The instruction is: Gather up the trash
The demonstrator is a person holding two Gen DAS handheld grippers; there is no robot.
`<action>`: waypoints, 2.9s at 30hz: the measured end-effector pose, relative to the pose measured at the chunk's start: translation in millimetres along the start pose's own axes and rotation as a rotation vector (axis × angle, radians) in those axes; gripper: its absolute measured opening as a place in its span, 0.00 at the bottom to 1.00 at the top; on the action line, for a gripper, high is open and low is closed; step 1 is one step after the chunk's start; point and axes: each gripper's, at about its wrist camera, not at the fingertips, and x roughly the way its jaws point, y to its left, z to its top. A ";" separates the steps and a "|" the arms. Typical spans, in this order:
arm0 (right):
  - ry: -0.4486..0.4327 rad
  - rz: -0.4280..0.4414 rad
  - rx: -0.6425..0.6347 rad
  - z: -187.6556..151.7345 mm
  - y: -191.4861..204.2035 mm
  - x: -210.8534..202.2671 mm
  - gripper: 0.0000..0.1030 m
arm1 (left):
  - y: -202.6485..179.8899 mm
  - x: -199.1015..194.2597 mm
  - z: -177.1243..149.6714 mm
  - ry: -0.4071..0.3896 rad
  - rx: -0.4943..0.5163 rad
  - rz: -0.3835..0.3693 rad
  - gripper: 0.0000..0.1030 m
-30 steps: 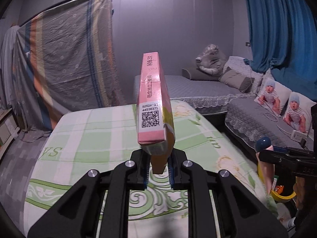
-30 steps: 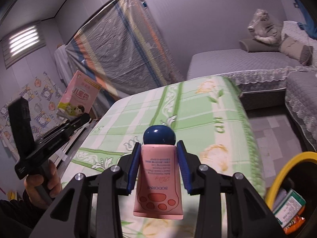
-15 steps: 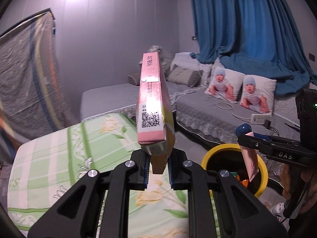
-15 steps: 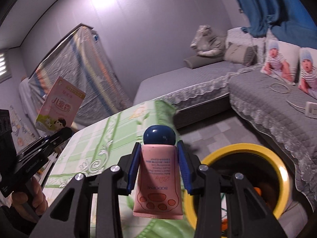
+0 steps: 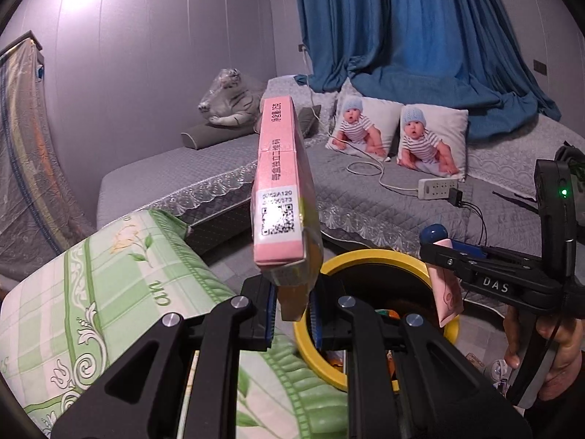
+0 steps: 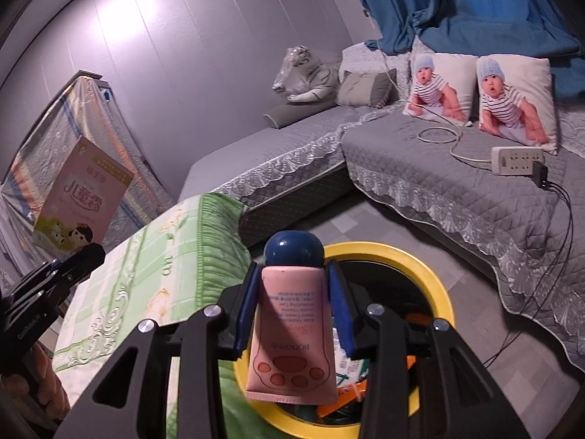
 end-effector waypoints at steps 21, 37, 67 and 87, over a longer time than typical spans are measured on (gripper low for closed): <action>0.080 -0.086 0.096 -15.3 -48.9 52.2 0.34 | -34.0 113.4 -28.8 0.240 -0.032 -0.104 0.15; 0.056 -0.192 0.158 -9.0 -63.0 36.1 0.56 | 5.3 105.8 -35.3 0.234 -0.166 -0.056 0.59; -0.172 0.262 -0.405 -114.6 291.9 -48.4 0.92 | 211.6 -255.1 -174.1 -0.221 -0.401 0.724 0.92; -0.203 0.255 -0.443 -136.2 319.6 -63.5 0.92 | 205.6 -282.8 -172.4 -0.262 -0.407 0.810 0.92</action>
